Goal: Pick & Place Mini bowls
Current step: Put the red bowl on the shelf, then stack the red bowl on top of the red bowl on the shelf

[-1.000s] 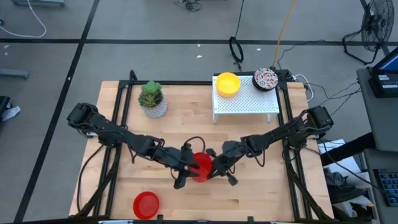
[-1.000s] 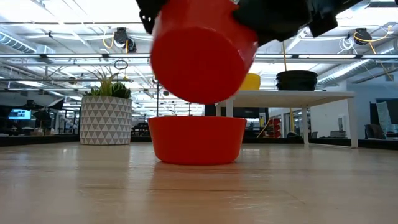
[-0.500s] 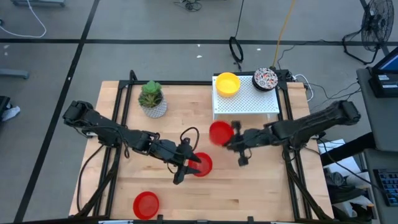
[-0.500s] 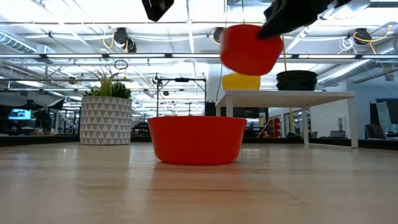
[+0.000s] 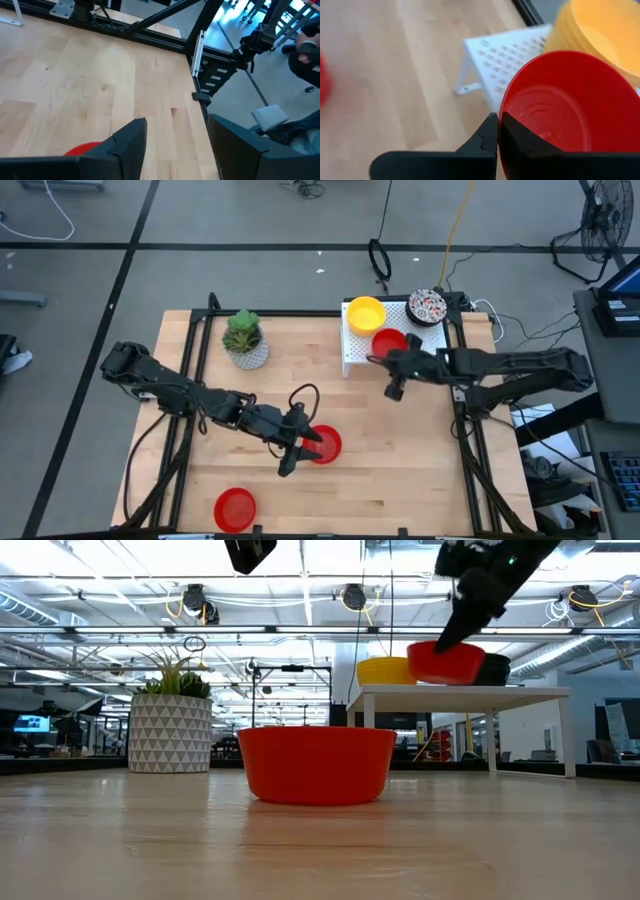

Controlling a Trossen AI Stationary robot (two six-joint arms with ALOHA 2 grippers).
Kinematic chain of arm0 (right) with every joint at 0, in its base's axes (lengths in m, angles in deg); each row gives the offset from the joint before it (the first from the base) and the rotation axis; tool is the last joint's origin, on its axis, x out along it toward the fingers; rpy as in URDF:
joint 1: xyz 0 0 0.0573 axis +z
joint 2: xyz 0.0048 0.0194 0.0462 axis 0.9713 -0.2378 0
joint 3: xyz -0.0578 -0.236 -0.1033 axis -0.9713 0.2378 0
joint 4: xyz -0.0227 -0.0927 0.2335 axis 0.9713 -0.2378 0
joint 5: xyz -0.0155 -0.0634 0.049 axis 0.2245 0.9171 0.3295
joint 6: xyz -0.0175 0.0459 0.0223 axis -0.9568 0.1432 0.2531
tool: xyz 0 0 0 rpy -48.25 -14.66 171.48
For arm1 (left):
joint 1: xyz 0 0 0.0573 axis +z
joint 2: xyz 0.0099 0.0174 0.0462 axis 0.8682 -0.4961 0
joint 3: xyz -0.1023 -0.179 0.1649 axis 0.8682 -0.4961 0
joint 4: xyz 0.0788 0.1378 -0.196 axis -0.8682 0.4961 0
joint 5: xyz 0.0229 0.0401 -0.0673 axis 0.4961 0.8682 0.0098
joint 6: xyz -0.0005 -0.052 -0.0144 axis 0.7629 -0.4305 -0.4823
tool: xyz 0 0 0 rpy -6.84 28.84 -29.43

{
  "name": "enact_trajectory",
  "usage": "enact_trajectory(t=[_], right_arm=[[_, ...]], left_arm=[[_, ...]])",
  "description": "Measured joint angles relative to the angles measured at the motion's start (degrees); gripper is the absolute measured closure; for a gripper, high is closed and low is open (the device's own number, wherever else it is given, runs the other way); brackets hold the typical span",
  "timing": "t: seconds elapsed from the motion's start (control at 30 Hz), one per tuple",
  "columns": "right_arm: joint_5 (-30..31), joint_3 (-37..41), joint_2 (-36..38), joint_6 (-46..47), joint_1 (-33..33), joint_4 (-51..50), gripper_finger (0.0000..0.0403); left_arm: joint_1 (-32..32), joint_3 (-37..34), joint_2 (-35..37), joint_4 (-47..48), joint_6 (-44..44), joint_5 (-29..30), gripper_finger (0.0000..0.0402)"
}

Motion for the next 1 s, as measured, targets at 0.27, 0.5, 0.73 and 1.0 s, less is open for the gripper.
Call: enact_trajectory(t=[0.27,0.5,0.73,1.0], right_arm=[[-0.2,0.0,-1.9,-0.3,-5.3,0.0,0.0403],[-0.2,0.0,-1.9,-0.4,-6.1,-0.1,0.0389],[-0.2,0.0,-1.8,-2.3,-6.1,-0.1,0.0344],[-0.4,0.0,0.5,-3.6,-5.5,0.0,0.0278]], left_arm=[[0.0,0.0,0.0,2.0,0.0,0.0,0.0188],[0.0,0.0,0.0,4.4,-1.7,0.0,0.0188],[-0.1,0.0,0.0,4.9,-4.4,-0.1,0.0188],[-1.8,0.0,-0.8,8.2,-1.6,-0.1,0.0188]])
